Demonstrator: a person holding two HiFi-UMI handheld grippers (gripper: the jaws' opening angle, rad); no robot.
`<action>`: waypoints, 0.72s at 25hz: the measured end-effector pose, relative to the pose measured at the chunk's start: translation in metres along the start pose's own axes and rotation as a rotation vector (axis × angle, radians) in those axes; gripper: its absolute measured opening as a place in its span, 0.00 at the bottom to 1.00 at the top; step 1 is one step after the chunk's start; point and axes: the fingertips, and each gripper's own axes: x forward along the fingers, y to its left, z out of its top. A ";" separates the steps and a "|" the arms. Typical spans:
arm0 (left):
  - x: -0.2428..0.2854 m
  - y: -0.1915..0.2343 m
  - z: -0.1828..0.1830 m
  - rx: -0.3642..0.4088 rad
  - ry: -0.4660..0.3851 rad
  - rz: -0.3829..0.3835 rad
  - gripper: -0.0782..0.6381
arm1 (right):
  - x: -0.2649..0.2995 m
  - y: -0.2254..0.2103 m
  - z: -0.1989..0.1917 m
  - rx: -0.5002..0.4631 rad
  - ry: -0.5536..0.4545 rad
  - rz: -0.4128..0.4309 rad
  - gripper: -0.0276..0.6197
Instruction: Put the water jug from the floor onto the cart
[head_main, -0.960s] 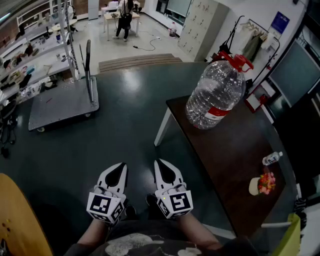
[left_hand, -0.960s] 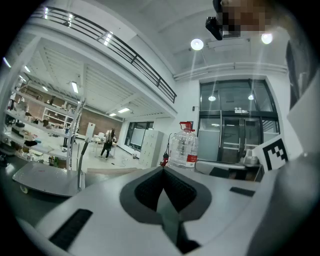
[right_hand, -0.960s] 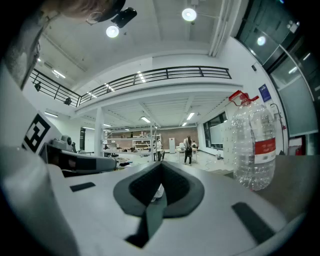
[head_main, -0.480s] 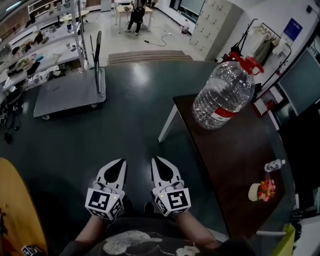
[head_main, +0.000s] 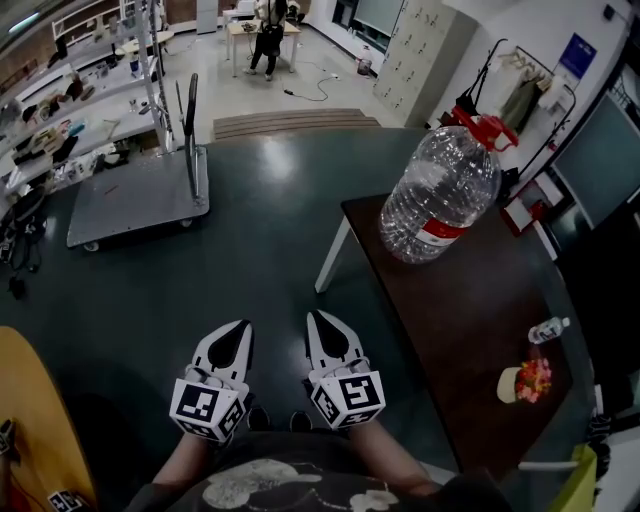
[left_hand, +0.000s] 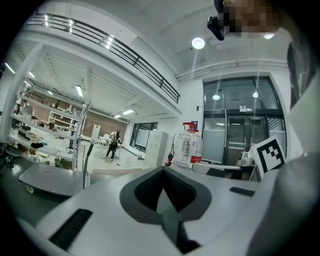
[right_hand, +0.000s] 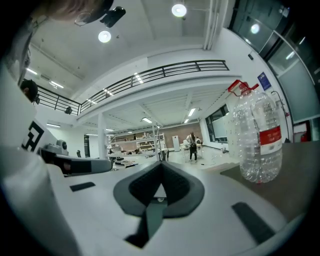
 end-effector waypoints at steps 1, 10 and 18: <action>0.001 0.001 0.001 0.003 -0.001 -0.007 0.12 | 0.001 -0.003 0.001 0.008 -0.005 -0.010 0.03; 0.023 0.020 -0.002 0.016 0.025 -0.098 0.12 | 0.000 -0.030 0.012 0.046 -0.046 -0.073 0.03; 0.075 0.011 0.007 0.017 0.023 -0.142 0.12 | 0.014 -0.075 0.041 -0.039 -0.107 -0.107 0.03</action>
